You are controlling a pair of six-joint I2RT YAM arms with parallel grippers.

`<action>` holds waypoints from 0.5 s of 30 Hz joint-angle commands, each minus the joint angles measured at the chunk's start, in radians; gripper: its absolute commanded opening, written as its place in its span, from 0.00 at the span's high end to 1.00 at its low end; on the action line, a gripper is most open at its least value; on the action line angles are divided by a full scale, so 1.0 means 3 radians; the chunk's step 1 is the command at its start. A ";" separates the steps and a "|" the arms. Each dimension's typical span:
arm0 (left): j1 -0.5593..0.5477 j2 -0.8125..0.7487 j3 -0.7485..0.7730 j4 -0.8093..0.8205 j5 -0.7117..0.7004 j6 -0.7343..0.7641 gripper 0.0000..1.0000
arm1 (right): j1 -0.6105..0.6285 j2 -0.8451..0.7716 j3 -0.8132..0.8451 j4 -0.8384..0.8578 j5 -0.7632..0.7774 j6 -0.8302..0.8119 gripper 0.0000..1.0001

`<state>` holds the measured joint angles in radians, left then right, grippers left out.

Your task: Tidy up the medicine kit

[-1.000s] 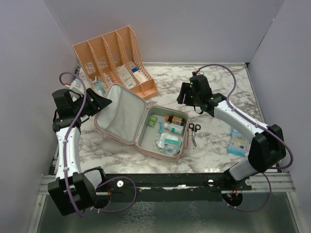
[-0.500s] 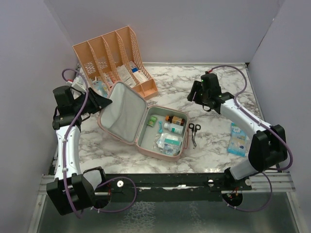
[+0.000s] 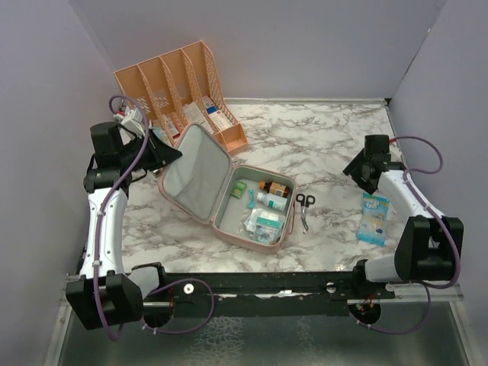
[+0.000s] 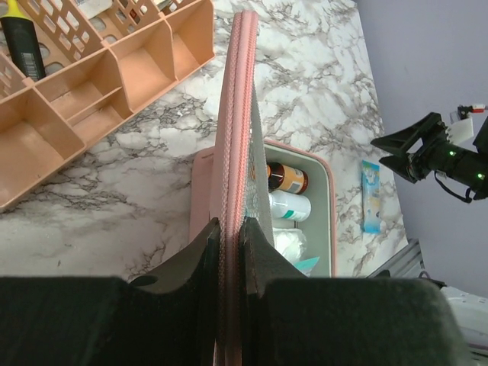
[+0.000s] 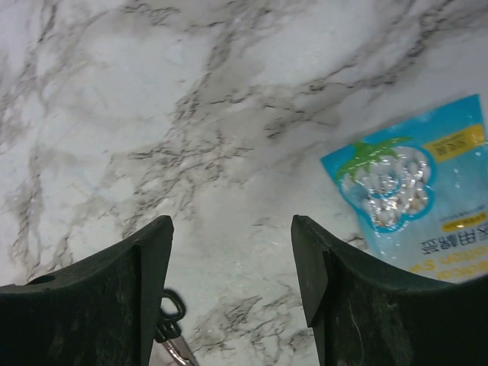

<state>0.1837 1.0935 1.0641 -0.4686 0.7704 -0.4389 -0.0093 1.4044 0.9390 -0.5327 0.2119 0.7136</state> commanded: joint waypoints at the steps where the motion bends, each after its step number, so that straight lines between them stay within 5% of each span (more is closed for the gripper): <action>1: -0.0075 0.0093 0.0292 -0.0133 -0.0224 0.0138 1.00 | -0.0114 -0.0193 -0.0173 -0.0122 0.0369 0.0134 0.35; 15: -0.0228 0.0265 0.0434 -0.0183 -0.0248 0.0155 1.00 | -0.1065 -0.0035 -0.0426 -0.0173 0.0397 0.0403 0.24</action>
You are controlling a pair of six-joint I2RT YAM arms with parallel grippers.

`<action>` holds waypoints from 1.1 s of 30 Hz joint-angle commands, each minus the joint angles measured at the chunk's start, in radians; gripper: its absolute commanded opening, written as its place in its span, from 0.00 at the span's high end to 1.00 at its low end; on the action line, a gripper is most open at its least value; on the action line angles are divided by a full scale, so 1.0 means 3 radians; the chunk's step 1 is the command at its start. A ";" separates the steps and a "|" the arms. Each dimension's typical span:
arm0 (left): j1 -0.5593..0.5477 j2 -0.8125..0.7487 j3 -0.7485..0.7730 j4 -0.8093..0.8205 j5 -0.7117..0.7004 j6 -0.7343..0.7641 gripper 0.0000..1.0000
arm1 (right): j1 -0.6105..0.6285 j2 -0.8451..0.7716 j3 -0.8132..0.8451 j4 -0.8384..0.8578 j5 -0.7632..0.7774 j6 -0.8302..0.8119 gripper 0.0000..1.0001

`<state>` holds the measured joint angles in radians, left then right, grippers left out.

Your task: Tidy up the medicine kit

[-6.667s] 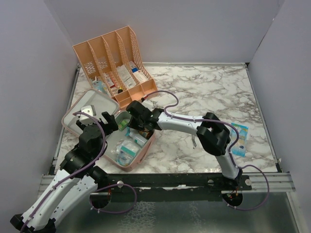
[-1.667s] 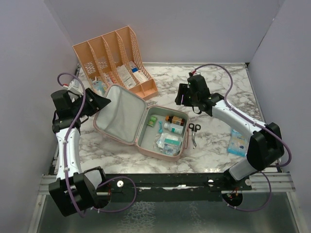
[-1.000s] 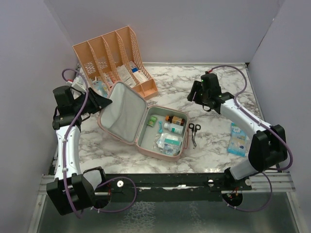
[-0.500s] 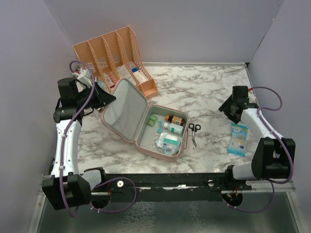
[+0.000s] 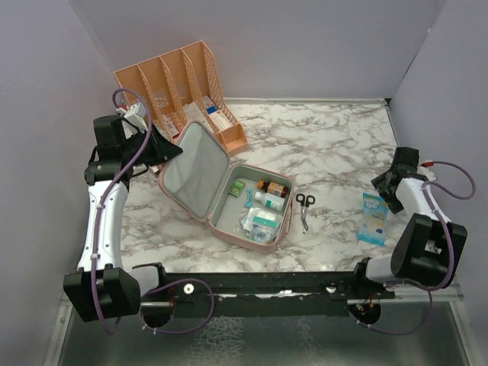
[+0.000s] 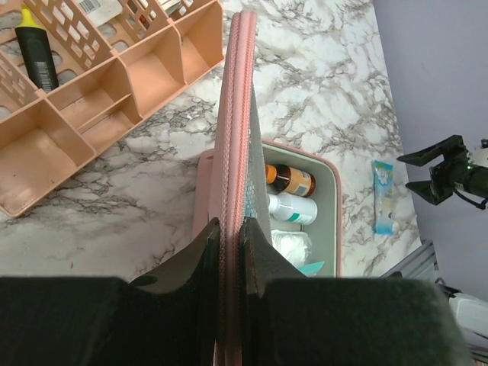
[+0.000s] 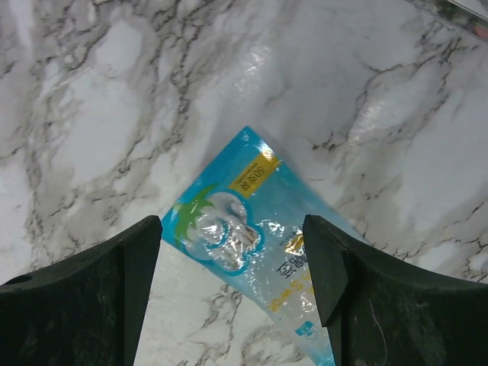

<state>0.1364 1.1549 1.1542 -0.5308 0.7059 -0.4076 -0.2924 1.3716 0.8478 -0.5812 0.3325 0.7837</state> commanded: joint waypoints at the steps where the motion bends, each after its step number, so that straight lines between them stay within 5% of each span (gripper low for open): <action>1: -0.0077 0.0075 0.0144 0.0022 -0.0032 0.0054 1.00 | -0.0144 0.0095 -0.0158 0.0026 -0.0074 0.0163 0.23; 8: -0.0111 0.0122 0.0151 0.0018 -0.0006 0.0044 1.00 | -0.0196 0.0077 -0.0532 0.0413 -0.1089 0.0198 0.23; 20: -0.0122 0.0093 0.0088 0.0024 -0.0042 0.0050 1.00 | -0.0084 0.0217 -0.0749 0.0754 -0.2039 0.0360 0.29; 27: -0.0122 0.0087 0.0059 0.0022 -0.0067 0.0060 1.00 | 0.0318 0.0415 -0.0485 0.0952 -0.2049 0.0474 0.35; 33: -0.0131 0.0095 0.0054 0.0033 -0.0071 0.0065 1.00 | 0.0387 0.0371 -0.0141 0.0572 -0.1448 0.0156 0.35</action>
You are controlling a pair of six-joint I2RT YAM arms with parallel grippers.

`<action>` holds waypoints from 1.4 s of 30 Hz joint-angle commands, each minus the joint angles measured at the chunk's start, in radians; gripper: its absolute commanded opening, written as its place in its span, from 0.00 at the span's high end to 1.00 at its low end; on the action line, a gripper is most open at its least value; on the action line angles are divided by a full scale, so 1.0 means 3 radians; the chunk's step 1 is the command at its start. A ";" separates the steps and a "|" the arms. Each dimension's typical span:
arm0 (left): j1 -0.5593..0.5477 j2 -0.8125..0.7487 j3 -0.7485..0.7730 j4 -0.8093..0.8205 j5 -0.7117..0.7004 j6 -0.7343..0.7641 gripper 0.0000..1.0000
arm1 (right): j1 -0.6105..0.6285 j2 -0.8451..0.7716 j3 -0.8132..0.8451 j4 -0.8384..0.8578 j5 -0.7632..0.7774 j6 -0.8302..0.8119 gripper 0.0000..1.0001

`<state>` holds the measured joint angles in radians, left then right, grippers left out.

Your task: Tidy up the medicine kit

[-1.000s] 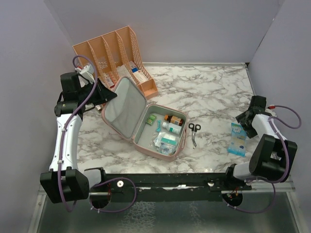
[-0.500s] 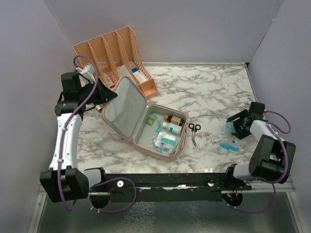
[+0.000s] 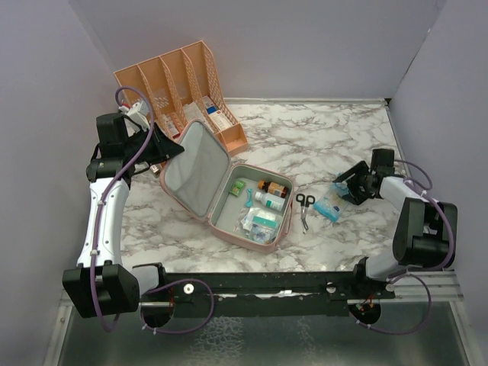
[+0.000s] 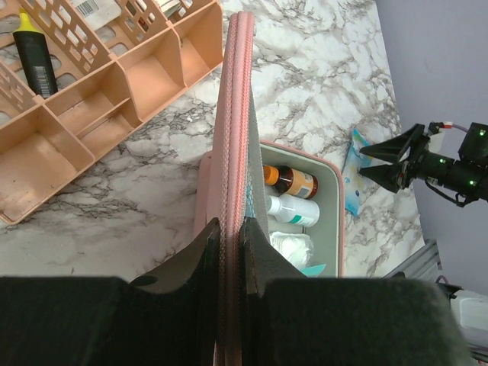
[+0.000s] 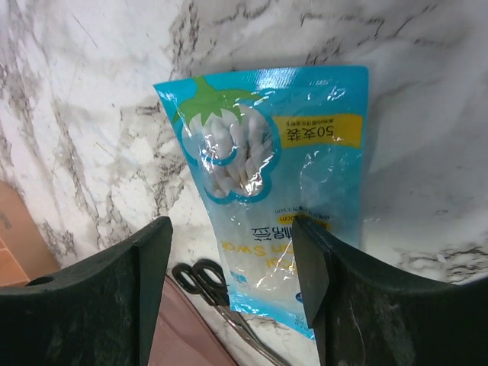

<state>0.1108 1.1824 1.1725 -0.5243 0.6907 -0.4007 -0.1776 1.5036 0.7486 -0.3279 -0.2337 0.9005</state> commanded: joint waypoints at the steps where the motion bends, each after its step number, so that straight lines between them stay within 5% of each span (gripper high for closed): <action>1: -0.0047 -0.0001 -0.0009 0.0008 -0.0022 0.0045 1.00 | 0.0004 -0.0135 0.0201 -0.0329 0.0539 -0.0284 0.35; 10: -0.0058 0.0005 -0.0022 0.0014 -0.0022 0.0052 1.00 | 0.0004 -0.0480 -0.0044 -0.0456 0.1077 -0.0504 0.37; 27: -0.0068 -0.0025 -0.0055 0.0021 -0.0032 0.0046 1.00 | 0.0006 0.0063 -0.0020 -0.0245 0.0649 -0.0840 0.59; 32: -0.0068 -0.0025 -0.0053 0.0022 -0.0027 0.0047 1.00 | 0.0013 0.0199 -0.0010 -0.0146 0.0519 -0.0919 0.73; 36: -0.0068 -0.0030 -0.0058 0.0023 -0.0032 0.0045 1.00 | 0.0039 0.0236 0.0016 -0.0132 0.0552 -0.0948 0.97; 42: -0.0068 -0.0015 -0.0067 0.0025 -0.0042 0.0042 1.00 | 0.0117 -0.0034 0.0101 -0.0119 0.0571 -0.0951 0.99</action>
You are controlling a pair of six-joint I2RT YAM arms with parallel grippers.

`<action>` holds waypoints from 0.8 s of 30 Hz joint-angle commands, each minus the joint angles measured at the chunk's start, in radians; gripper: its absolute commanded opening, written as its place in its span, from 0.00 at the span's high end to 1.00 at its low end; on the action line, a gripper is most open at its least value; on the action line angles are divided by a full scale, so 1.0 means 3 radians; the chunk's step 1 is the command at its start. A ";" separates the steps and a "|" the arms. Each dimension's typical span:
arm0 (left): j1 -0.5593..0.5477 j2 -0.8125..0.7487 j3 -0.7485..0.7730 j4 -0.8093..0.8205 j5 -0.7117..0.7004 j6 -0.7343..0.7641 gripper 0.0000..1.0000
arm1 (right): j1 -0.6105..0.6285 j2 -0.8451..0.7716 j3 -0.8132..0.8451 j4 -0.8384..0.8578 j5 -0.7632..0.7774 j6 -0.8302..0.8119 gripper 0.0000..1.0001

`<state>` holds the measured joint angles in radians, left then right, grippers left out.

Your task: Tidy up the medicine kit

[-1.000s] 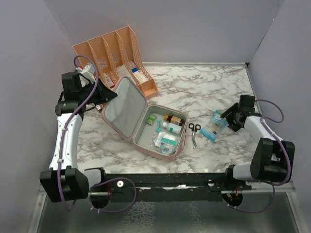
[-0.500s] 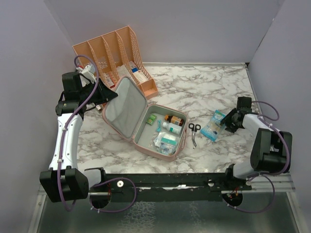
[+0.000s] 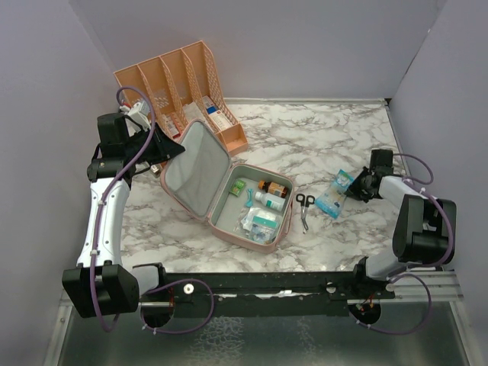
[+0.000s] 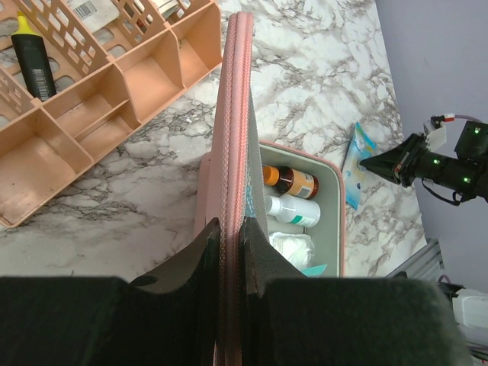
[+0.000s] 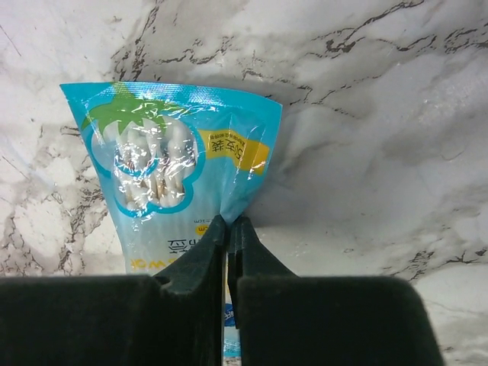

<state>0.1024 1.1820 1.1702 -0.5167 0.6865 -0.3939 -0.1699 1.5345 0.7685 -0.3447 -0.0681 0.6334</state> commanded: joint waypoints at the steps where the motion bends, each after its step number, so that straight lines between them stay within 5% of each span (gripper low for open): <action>1: -0.0040 -0.0009 -0.0065 0.0002 -0.0029 0.0018 1.00 | 0.0124 -0.0210 0.0071 -0.0059 0.0043 -0.0067 0.99; 8: -0.0045 0.0006 -0.0095 0.0020 -0.0013 -0.0001 1.00 | 0.0547 -0.0725 0.0449 0.0105 0.0286 -0.0311 0.99; 17: -0.0050 0.0018 -0.0120 0.0045 0.0012 -0.0024 1.00 | 0.1093 -0.0938 0.0849 0.0751 -0.0191 -0.0869 0.99; 24: -0.0056 0.0005 -0.0158 0.0113 0.0115 -0.0053 1.00 | 0.1594 -0.1185 0.0560 0.2152 -0.0733 -0.1485 0.99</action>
<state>0.1020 1.1820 1.1469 -0.4808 0.6876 -0.4004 0.2554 1.2594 0.9985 -0.0463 -0.1345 0.3252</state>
